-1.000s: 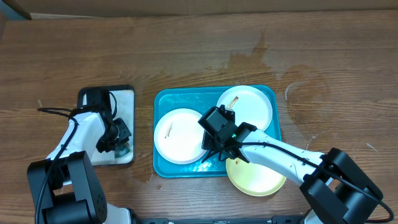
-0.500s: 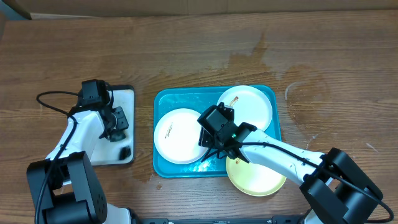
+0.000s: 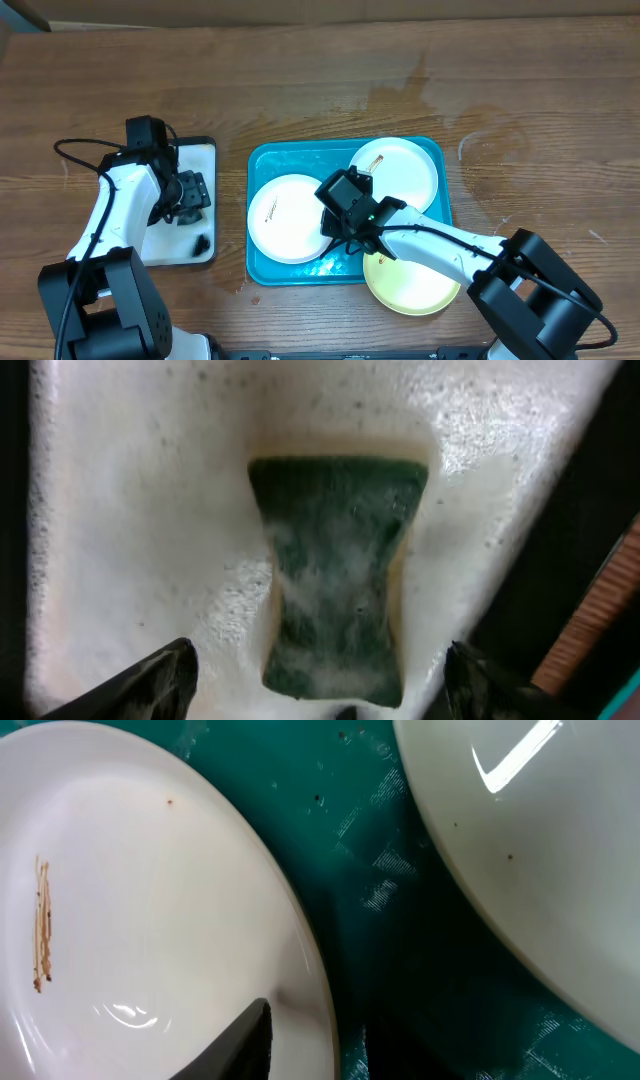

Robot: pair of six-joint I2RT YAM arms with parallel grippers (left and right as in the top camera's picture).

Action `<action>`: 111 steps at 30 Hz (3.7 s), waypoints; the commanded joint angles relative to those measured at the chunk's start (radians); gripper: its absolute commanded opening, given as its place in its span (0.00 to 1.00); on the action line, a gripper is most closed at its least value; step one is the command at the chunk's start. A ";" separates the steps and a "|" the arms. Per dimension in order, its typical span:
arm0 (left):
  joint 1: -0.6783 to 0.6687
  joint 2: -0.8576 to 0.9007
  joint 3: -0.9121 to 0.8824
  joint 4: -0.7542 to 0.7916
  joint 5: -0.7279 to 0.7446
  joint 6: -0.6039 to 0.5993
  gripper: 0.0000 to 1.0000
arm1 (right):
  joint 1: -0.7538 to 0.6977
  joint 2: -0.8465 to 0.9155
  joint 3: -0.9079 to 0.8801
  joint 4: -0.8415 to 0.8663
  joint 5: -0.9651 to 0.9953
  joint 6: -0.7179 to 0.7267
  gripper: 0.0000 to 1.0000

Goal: Clean dirty plates on tray and stack at the side
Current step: 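Lower the left gripper into the soapy tray toward the green sponge, then grasp the green-and-yellow sponge with the left gripper and lift it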

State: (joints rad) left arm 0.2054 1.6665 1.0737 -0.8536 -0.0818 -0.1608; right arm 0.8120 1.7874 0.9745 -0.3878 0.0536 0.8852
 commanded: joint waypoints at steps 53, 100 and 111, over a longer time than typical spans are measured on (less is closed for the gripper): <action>0.004 0.015 -0.127 0.325 0.023 -0.003 0.69 | -0.011 0.008 0.003 0.013 0.005 -0.053 0.46; 0.004 0.015 -0.155 0.286 0.026 -0.003 0.70 | -0.024 0.008 0.002 -0.003 0.016 -0.052 0.40; 0.004 0.015 -0.155 0.281 0.026 -0.003 0.70 | -0.024 0.008 0.002 0.004 0.016 -0.052 0.27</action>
State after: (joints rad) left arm 0.2054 1.6722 0.9092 -0.5720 -0.0605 -0.1604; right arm 0.7918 1.7901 0.9749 -0.3771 0.0593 0.8341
